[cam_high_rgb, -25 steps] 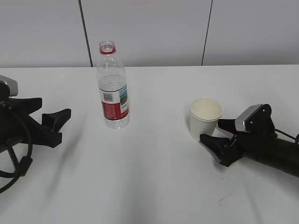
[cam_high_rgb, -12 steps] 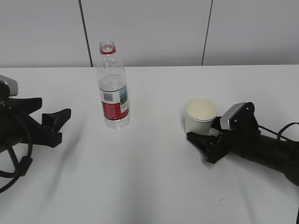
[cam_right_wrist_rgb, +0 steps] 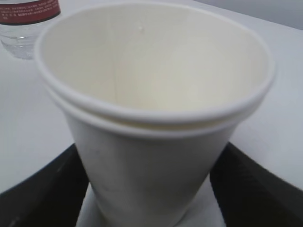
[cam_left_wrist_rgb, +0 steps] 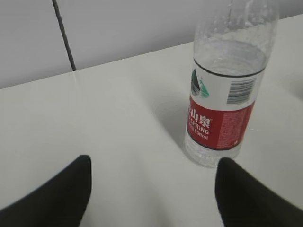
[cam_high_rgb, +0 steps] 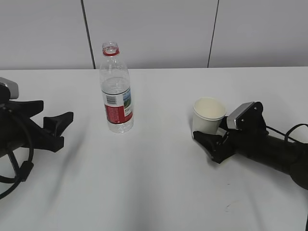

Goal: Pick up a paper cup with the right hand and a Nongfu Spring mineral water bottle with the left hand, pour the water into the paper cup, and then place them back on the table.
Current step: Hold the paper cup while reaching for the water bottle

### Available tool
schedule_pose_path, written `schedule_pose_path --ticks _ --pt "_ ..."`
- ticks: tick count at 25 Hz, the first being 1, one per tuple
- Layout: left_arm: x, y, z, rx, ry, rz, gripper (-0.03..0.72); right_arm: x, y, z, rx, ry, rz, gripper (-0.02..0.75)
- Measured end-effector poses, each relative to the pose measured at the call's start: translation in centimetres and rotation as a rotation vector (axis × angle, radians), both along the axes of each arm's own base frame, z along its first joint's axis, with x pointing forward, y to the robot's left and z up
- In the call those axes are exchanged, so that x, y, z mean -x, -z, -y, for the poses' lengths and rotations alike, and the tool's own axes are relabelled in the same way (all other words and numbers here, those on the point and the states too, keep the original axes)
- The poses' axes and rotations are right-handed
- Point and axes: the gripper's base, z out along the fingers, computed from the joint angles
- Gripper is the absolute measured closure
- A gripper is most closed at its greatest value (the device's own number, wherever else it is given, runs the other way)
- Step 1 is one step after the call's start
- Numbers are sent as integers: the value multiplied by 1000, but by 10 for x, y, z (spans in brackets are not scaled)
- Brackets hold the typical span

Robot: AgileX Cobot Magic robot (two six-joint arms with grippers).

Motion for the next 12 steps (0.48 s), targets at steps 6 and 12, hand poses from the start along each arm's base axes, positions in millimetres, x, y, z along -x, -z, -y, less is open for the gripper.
schedule_pose_path --ticks 6,12 --pt "1 0 1 -7 18 2 199 0 0 0 -1 4 1 192" --pt "1 0 3 -13 45 11 198 0 0 -1 2 -9 1 287"
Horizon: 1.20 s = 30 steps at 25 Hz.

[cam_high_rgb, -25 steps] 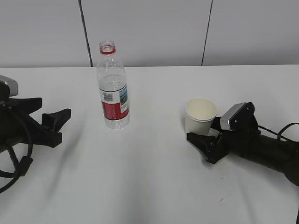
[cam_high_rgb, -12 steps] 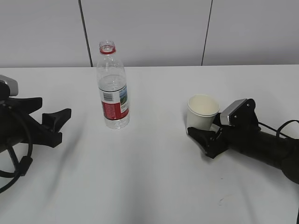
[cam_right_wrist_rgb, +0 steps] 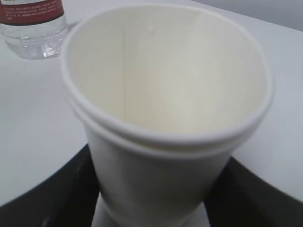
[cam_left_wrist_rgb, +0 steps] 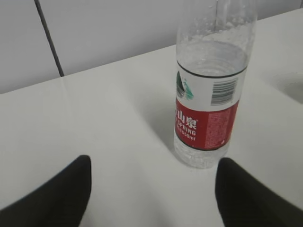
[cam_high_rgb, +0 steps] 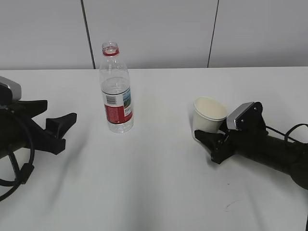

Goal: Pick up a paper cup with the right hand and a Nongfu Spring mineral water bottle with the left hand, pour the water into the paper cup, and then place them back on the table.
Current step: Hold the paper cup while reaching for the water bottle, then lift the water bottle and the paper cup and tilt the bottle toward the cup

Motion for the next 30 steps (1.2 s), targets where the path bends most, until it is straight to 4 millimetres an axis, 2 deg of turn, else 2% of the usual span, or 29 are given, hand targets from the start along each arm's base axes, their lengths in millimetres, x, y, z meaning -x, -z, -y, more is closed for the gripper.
schedule_pose_path --ticks 5,9,13,16,22,30 --pt "-2 -2 2 -5 22 13 193 1 -6 -3 6 -46 19 297" --pt "-12 -2 7 -15 57 8 141 0 -18 -4 5 -62 50 298" --pt "-28 11 12 8 64 -39 73 -1 -22 -5 5 -68 62 299" --pt "-37 22 18 35 103 -50 49 -1 -23 -5 5 -69 66 299" --pt "-60 30 32 84 189 -53 43 -1 -23 -5 6 -75 66 300" --pt "-88 48 65 36 263 -81 42 -1 -23 -5 6 -75 66 300"
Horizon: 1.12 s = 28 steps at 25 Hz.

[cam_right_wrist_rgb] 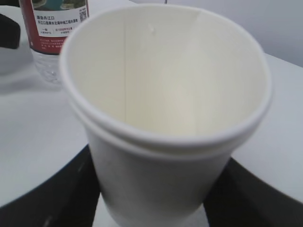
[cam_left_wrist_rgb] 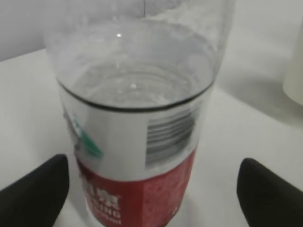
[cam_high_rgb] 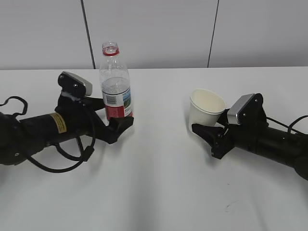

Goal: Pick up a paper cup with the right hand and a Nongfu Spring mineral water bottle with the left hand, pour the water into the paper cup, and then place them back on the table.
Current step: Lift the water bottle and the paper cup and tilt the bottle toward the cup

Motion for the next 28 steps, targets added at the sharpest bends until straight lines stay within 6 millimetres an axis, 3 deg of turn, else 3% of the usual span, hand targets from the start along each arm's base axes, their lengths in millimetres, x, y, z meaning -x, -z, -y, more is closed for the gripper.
schedule_pose_path --ticks 7,12,18,28 --pt "-27 1 11 10 -30 28 41 0 0 0 -1 -4 -1 300" --pt "-31 13 12 -11 -37 -4 55 0 -3 -1 -4 -6 4 300" --pt "-30 19 11 -28 -40 -26 141 -1 -23 -2 -41 -19 24 300" --pt "-29 15 12 -54 -23 -24 309 5 -39 -8 -67 -104 -18 300"
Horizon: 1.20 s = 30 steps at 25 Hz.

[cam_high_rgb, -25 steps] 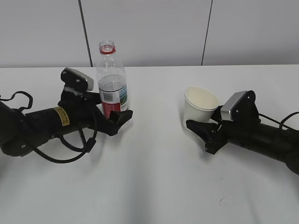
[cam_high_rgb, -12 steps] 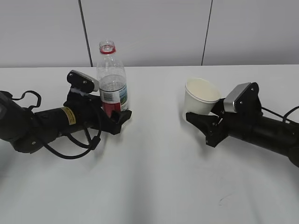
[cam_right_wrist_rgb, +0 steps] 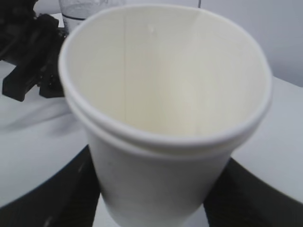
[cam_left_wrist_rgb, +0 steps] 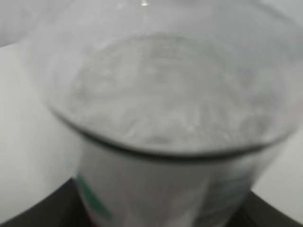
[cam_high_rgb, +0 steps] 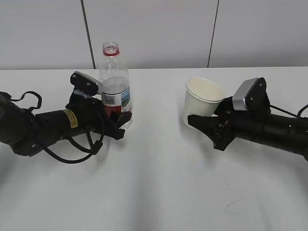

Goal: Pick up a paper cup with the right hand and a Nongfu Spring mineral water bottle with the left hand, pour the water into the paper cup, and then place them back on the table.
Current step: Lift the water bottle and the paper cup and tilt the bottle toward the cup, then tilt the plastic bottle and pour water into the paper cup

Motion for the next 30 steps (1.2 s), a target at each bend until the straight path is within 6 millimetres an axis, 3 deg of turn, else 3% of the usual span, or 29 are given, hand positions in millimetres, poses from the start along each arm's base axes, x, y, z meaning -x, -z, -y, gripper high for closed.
schedule_pose_path --ticks 11,16,30 --pt "1 -45 -5 -150 22 97 351 5 -5 0 103 -51 -51 300" --pt "-8 -61 -5 -286 48 123 352 2 -3 1 135 -44 -120 300" --pt "-30 -93 21 -647 96 189 356 -9 -12 -7 114 -86 -137 321"
